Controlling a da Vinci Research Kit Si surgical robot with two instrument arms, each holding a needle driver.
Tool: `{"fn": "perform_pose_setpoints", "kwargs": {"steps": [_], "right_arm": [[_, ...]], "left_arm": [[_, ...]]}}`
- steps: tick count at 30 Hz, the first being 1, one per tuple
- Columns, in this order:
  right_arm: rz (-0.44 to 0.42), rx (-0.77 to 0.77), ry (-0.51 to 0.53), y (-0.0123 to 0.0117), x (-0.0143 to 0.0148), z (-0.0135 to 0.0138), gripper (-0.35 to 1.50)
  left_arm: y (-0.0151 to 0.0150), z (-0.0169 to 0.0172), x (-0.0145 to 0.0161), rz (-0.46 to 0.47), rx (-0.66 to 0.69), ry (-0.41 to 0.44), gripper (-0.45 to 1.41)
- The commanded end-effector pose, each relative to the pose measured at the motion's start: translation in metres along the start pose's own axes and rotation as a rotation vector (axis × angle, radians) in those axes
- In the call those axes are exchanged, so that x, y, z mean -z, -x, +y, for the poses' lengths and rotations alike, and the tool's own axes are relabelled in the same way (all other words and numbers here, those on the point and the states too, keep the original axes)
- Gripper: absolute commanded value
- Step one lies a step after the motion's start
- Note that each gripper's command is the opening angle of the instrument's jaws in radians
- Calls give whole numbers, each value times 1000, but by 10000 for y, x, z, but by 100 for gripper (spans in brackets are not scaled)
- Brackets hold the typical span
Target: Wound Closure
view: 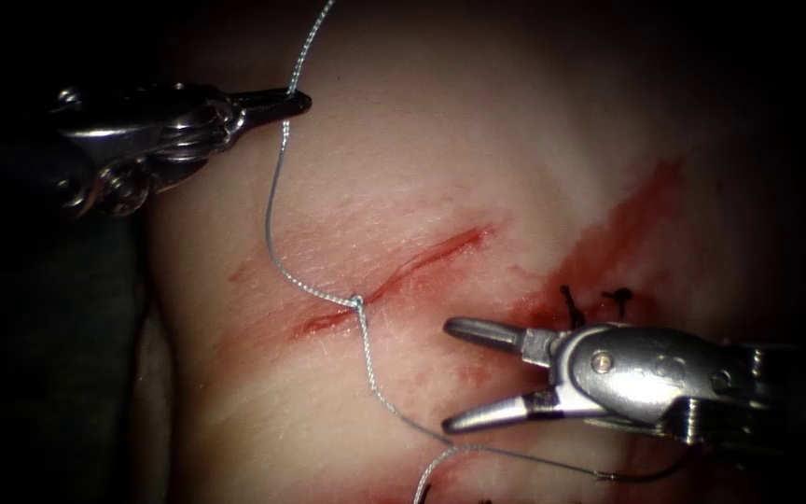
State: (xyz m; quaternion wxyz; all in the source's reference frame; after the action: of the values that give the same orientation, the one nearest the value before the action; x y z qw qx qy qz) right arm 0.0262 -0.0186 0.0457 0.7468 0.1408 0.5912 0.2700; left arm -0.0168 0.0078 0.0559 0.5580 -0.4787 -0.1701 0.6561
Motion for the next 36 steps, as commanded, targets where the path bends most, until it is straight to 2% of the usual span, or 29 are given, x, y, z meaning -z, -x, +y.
{"fn": "perform_pose_setpoints", "kwargs": {"steps": [1,2,4,7,11,17,18,21,26,27,28,36], "right_arm": [[8,-42,71,-17,-20,5,119],[12,-48,95,-19,-24,7,111],[7,-54,155,-15,-45,13,118],[-36,-39,123,6,-70,15,131],[-37,-78,124,25,-76,15,128],[-132,-153,152,43,-80,27,121],[-132,-158,155,45,-79,31,126],[-129,-181,162,48,-80,37,123],[-124,-230,182,53,-99,41,123],[-123,-236,186,59,-106,41,133],[-128,-241,194,64,-112,40,135],[-147,-227,183,79,-126,43,138]], "left_arm": [[-2,5,-5,25,14,32,-45],[-5,8,-4,38,26,46,-45],[-14,13,-1,79,31,83,-45],[-29,17,2,131,28,127,-45],[-35,12,3,139,12,115,-45],[-27,5,-5,148,1,115,-45],[-25,6,-6,149,-1,114,-45],[-22,7,-8,153,-3,109,-45],[-20,12,-10,151,-3,114,-45],[-19,13,-11,149,-3,116,-45],[-19,14,-12,148,-3,118,-45],[-18,18,-14,144,-4,126,-45]]}}
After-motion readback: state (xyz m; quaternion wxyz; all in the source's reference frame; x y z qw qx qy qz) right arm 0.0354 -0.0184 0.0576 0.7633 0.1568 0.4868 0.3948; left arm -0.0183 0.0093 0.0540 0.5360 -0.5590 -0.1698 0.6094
